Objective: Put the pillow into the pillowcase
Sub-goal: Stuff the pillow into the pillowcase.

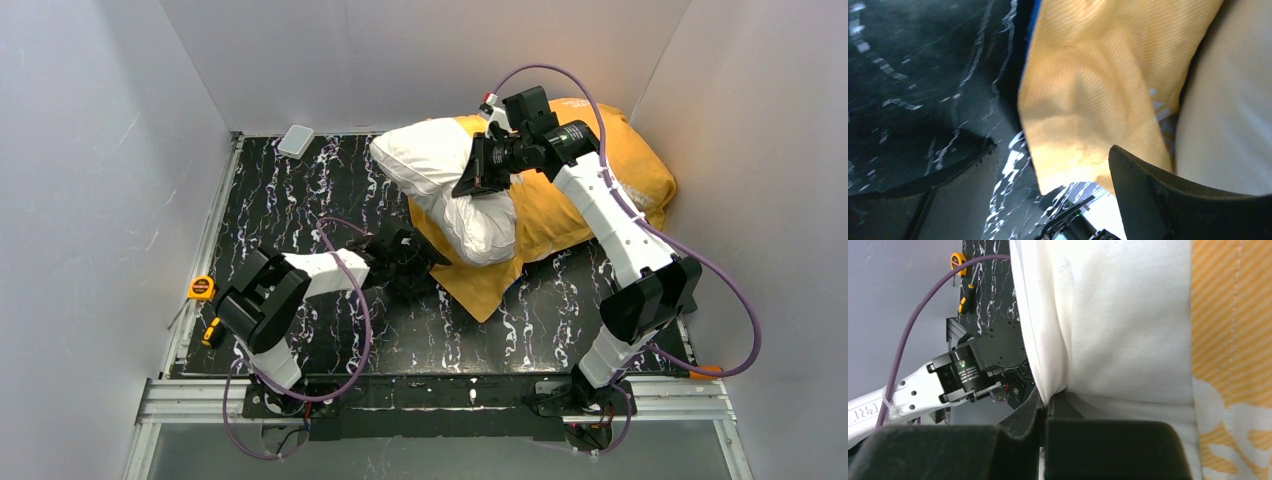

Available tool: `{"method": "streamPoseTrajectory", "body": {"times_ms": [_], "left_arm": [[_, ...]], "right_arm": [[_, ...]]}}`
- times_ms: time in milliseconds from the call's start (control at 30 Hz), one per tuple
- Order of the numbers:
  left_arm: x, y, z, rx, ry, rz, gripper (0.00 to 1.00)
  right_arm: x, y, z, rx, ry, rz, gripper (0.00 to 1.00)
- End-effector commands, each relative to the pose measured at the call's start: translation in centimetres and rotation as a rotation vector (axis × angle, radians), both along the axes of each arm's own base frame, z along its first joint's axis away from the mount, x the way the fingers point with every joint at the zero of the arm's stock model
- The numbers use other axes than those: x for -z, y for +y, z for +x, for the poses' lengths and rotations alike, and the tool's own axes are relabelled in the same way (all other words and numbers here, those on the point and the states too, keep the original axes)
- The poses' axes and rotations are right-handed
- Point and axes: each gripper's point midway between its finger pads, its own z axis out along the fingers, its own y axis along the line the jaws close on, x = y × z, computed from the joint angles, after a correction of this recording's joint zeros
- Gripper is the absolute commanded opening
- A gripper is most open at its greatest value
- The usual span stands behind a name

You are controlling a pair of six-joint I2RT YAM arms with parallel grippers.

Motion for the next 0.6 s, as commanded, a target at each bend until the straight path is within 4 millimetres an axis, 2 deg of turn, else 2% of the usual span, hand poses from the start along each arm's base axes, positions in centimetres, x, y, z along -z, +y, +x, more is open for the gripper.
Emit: {"method": "streamPoseTrajectory", "body": {"times_ms": [0, 167, 300, 333, 433, 567], "left_arm": [[2.2, -0.4, 0.8, -0.020, 0.036, 0.019, 0.80], [2.4, -2.4, 3.7, -0.062, -0.008, -0.025, 0.81], [0.7, -5.1, 7.1, -0.049, -0.109, -0.102, 0.77], [-0.1, -5.8, 7.9, -0.050, -0.148, -0.131, 0.71], [-3.4, -6.5, 9.9, -0.056, -0.269, -0.211, 0.41], [-8.2, -6.1, 10.6, -0.016, -0.379, -0.273, 0.00]], "right_arm": [[-7.2, 1.3, -0.6, -0.046, -0.152, 0.190, 0.01], [-7.3, 1.3, -0.8, -0.043, -0.139, 0.199, 0.01], [-7.5, 1.3, -0.9, -0.041, -0.131, 0.211, 0.01], [-7.4, 1.2, -0.9, -0.039, -0.125, 0.210, 0.01], [-7.3, 0.9, -0.8, -0.032, -0.122, 0.210, 0.01], [-7.4, 0.6, -0.4, -0.022, -0.121, 0.213, 0.01]]}}
